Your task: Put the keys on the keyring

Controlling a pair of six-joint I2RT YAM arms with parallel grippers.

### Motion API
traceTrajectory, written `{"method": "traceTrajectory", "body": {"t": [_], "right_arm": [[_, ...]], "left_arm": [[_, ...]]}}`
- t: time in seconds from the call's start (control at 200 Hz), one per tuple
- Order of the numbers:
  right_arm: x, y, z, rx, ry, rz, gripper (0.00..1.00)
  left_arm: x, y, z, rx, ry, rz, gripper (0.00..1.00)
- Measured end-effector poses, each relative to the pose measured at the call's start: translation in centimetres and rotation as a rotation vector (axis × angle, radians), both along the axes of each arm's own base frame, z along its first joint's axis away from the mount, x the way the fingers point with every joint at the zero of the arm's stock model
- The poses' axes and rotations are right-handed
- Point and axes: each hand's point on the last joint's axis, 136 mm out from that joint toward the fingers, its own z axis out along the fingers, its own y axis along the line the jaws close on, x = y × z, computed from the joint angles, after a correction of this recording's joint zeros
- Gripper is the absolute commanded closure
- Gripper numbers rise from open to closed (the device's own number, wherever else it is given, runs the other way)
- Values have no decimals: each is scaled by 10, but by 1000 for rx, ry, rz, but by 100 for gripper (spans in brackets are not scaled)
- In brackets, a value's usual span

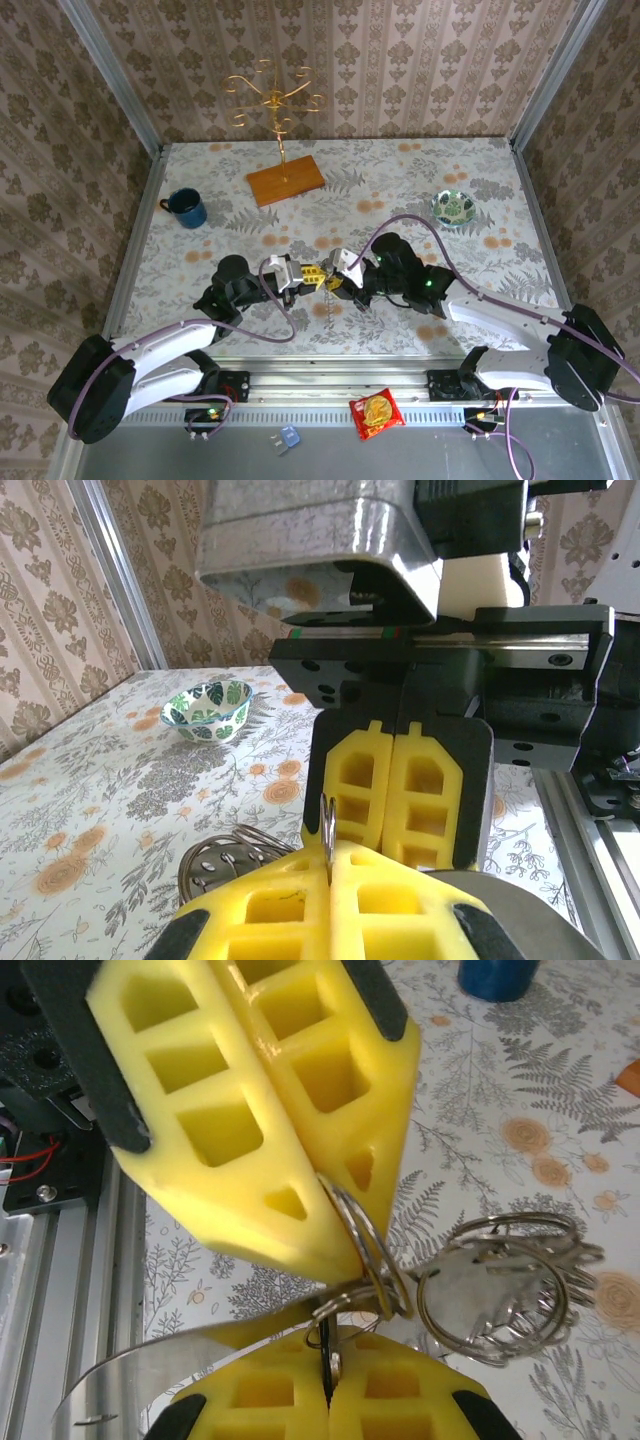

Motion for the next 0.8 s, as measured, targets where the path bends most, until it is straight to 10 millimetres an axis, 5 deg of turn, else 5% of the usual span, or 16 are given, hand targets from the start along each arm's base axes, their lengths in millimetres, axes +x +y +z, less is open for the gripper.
{"method": "traceTrajectory", "body": {"t": [0.425, 0.8], "right_arm": [[7, -18, 26, -70, -121, -44, 100], [6, -19, 6, -140, -78, -32, 100]], "left_arm": [[-4, 2, -10, 59, 7, -12, 100], [-4, 2, -8, 64, 1, -17, 100]]}}
